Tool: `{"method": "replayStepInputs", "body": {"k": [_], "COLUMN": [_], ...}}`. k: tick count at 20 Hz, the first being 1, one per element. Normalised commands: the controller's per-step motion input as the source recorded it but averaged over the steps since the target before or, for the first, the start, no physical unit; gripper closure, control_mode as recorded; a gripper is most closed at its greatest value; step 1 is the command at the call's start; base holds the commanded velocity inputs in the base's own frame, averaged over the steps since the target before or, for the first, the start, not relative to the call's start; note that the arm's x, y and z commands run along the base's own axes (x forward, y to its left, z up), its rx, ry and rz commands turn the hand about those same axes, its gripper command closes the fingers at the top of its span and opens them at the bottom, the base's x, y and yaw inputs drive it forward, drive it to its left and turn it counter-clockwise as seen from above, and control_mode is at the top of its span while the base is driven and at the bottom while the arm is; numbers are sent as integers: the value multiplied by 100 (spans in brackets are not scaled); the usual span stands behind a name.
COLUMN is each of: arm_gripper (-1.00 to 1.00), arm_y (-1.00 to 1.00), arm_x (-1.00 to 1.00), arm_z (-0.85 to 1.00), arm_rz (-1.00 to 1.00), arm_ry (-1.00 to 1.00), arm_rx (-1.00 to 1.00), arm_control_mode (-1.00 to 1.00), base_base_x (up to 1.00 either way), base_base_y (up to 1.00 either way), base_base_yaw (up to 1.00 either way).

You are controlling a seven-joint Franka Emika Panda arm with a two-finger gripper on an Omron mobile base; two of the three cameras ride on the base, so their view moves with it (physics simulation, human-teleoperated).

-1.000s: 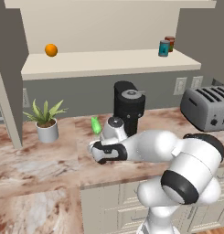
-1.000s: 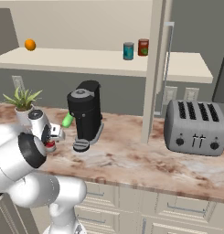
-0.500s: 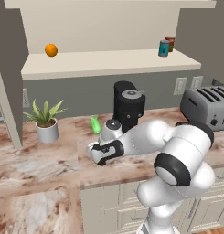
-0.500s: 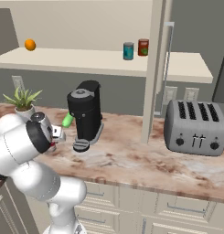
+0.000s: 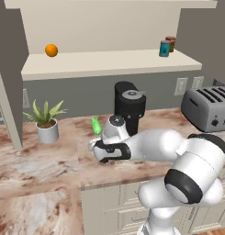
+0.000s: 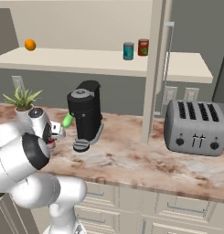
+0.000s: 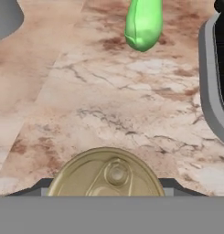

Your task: Pick the cans from the counter and place them in their designated side in the cabinet.

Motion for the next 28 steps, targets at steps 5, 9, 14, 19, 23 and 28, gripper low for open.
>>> {"method": "replayStepInputs", "body": {"k": [5, 9, 14, 19, 23, 28], "arm_gripper": [100, 100, 100, 100, 100, 100], "arm_y": [-25, -16, -19, -25, -14, -7], "arm_x": [-23, -29, -34, -40, -41, -27], "arm_z": [55, 61, 56, 37, 37, 38], "arm_rz": [0, 0, 0, 0, -1, -1], "arm_ry": [-1, 0, -1, -2, -3, -5], "arm_rx": [3, 6, 6, 3, 4, 1], "arm_control_mode": [-100, -100, -100, -100, -100, -100], "base_base_x": [0, 0, 0, 0, 0, 0], "base_base_y": [0, 0, 0, 0, 0, 0], "base_base_yaw": [0, 0, 0, 0, 0, 0]}}
